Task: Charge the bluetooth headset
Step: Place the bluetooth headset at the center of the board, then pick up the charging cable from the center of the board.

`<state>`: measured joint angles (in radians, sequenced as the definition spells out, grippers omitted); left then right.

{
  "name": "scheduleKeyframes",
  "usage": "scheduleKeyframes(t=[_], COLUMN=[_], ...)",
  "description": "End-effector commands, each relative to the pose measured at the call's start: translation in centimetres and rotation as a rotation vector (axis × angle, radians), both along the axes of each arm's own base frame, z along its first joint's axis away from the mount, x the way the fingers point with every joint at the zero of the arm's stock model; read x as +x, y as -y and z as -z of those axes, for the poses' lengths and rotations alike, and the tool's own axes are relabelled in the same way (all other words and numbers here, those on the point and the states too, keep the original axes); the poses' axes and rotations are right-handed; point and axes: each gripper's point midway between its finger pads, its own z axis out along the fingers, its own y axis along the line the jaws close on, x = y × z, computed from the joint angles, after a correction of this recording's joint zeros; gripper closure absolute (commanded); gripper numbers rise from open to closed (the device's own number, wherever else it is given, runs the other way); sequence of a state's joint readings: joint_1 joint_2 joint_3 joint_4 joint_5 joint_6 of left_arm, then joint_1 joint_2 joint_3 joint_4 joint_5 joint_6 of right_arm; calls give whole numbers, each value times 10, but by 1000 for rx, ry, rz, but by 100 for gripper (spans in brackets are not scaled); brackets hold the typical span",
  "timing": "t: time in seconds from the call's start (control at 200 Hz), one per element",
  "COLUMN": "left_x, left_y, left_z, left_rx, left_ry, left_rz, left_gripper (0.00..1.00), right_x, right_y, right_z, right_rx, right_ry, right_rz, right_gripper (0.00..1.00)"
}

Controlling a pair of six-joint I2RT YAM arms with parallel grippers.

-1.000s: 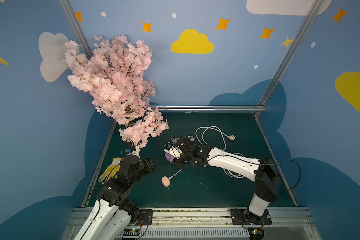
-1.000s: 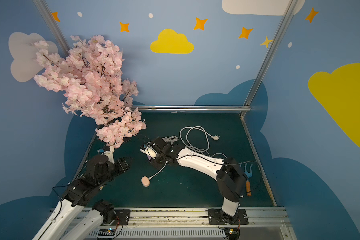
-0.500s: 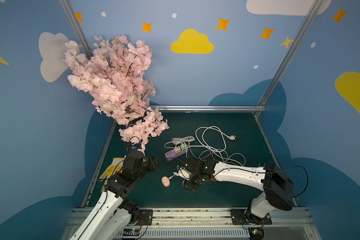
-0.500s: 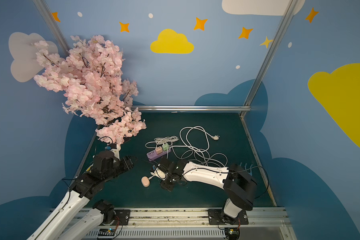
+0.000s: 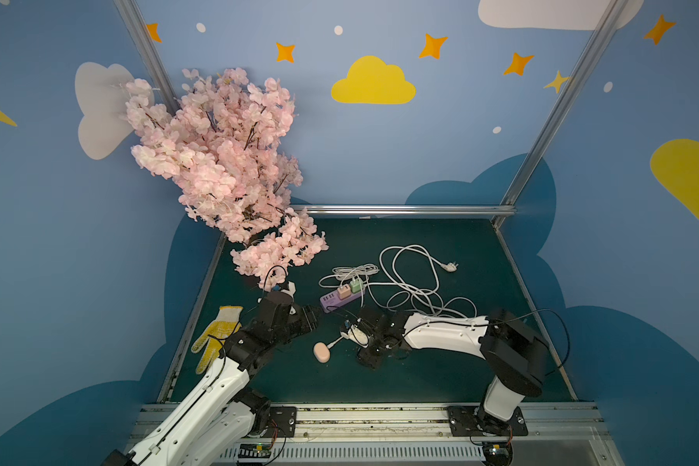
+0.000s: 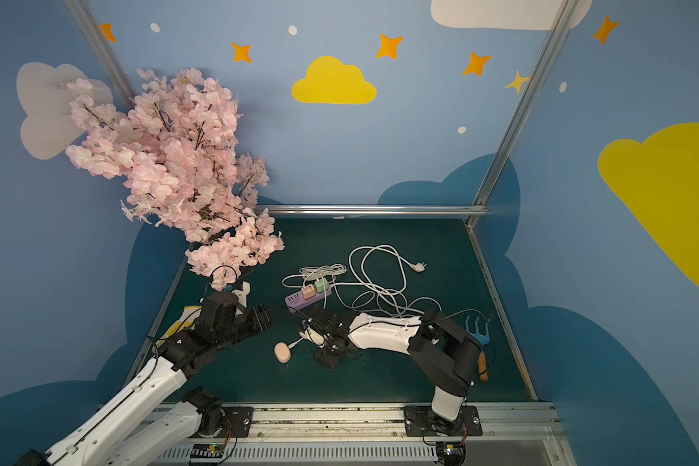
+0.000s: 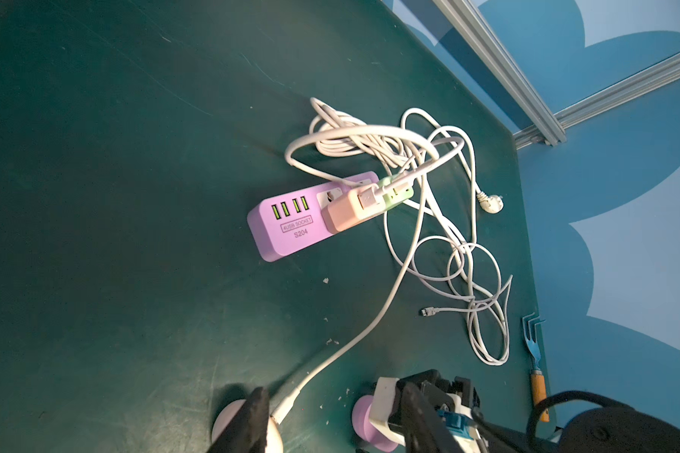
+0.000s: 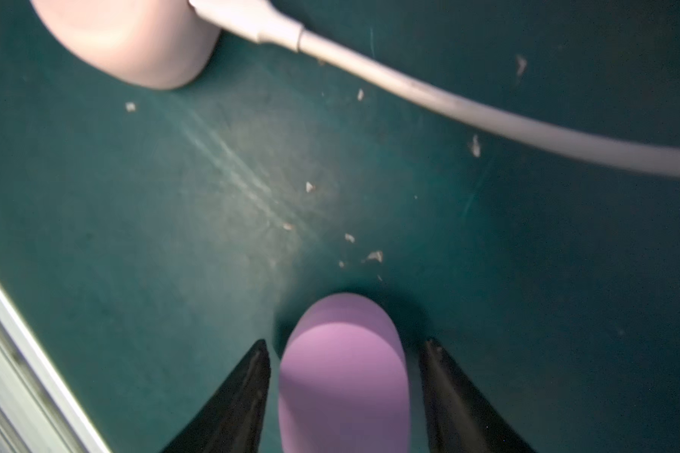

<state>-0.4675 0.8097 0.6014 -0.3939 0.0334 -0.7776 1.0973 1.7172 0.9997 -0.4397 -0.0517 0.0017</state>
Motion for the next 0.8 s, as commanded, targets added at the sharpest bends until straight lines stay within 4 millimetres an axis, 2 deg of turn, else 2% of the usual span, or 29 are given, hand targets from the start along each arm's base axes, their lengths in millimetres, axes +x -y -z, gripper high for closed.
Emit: scheduleKeyframes(t=[0.0, 0.06, 0.155, 0.235, 0.28, 0.335, 0.476, 0.591, 0.681, 0.796], left_x=[6, 7, 9, 10, 11, 12, 19, 26, 29, 32], left_y=[8, 11, 14, 14, 15, 15, 11, 10, 10, 10], left_z=[-3, -1, 1, 3, 5, 6, 14, 17, 14, 14], left_rx=[-2, -1, -1, 2, 4, 9, 33, 27, 15, 17], left_ry=[19, 12, 8, 5, 0, -5, -17, -33, -26, -29], left_rz=[16, 25, 29, 29, 29, 27, 15, 7, 3, -5], left_gripper=[45, 45, 45, 45, 45, 45, 45, 49, 50, 49], right_x=[-3, -10, -24, -39, -47, -56, -74, -80, -78, -65], right_y=[2, 7, 16, 21, 21, 22, 17, 7, 6, 11], right_z=[-31, -45, -63, -74, -76, -74, -48, -28, -16, -2], right_rx=[70, 85, 110, 151, 169, 176, 142, 154, 146, 126], right_ry=[9, -1, -31, -78, -110, -154, -235, -277, -279, -260], right_rz=[28, 34, 45, 33, 25, 13, -21, -29, -19, 12], right_gripper=[32, 32, 39, 64, 90, 100, 100, 100, 100, 100])
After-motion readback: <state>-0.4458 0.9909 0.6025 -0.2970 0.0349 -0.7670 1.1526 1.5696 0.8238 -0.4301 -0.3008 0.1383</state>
